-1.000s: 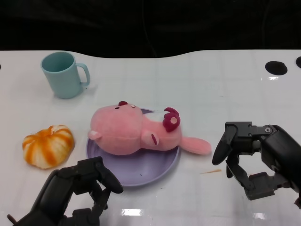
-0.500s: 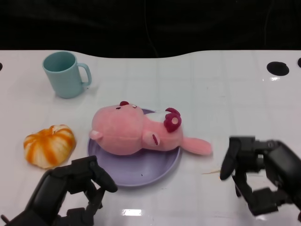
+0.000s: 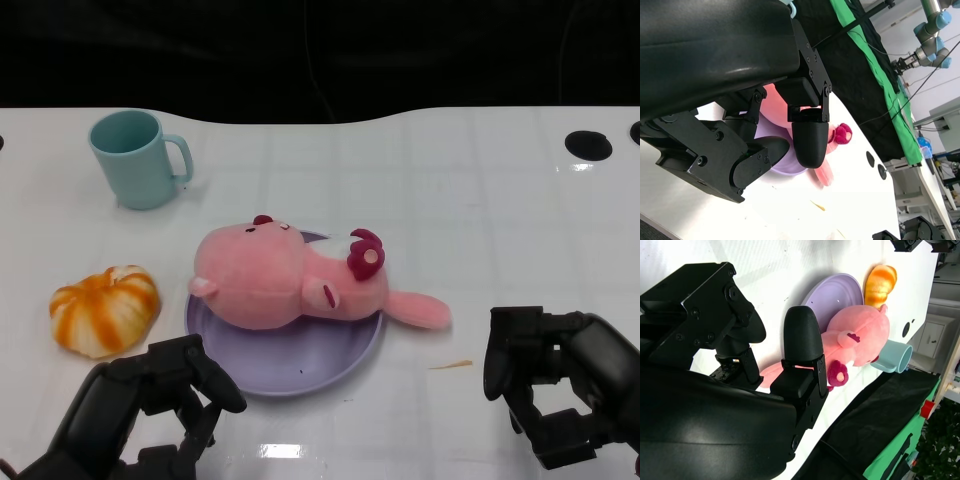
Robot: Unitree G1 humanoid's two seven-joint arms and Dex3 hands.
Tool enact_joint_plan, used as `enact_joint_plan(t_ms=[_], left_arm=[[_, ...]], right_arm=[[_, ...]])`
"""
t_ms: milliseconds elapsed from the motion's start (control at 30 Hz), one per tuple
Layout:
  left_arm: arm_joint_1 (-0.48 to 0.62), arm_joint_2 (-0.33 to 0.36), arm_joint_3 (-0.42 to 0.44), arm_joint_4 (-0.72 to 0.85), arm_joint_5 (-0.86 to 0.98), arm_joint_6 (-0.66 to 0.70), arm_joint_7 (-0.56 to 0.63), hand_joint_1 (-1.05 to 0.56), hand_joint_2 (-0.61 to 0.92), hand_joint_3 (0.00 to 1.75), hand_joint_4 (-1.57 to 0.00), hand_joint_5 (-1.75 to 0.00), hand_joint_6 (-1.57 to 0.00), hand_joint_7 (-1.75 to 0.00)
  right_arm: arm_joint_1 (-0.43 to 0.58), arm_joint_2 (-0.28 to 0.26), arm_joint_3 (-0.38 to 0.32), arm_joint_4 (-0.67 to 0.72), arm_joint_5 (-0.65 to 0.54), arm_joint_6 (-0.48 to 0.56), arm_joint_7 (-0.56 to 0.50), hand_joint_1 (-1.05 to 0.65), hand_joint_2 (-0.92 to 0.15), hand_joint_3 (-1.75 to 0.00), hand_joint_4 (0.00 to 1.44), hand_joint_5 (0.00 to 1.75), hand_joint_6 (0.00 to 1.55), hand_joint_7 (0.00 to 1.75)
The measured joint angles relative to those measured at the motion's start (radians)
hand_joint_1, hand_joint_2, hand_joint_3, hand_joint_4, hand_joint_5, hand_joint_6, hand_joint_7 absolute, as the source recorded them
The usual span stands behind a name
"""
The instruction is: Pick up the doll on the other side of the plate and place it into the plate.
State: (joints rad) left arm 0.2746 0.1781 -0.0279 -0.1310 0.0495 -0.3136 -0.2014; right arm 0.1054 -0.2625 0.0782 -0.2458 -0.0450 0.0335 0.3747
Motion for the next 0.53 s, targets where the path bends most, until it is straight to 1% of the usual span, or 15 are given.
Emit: enact_joint_plan(t_ms=[133, 267, 533], left_arm=[[0.000, 0.000, -0.003, 0.000, 0.000, 0.000, 0.000, -0.08, 0.56, 1.07, -0.75, -1.53, -0.82, -1.19], [0.000, 0.000, -0.007, 0.000, 0.001, -0.001, 0.000, -0.09, 0.56, 1.07, -0.75, -1.54, -0.82, -1.19], [0.002, 0.000, -0.008, 0.000, -0.002, -0.001, 0.000, -0.08, 0.55, 1.07, -0.76, -1.54, -0.83, -1.19]], right_arm=[[-0.007, -0.001, 0.002, 0.033, 0.002, -0.060, 0.004, 0.21, -0.40, -1.45, 0.92, 1.75, 0.77, 1.66], [-0.013, -0.005, 0.005, 0.043, 0.001, -0.091, 0.004, 0.21, -0.38, -1.47, 0.90, 1.75, 0.78, 1.65], [-0.014, -0.006, 0.012, 0.051, -0.001, -0.097, 0.003, 0.22, -0.37, -1.48, 0.90, 1.75, 0.79, 1.62]])
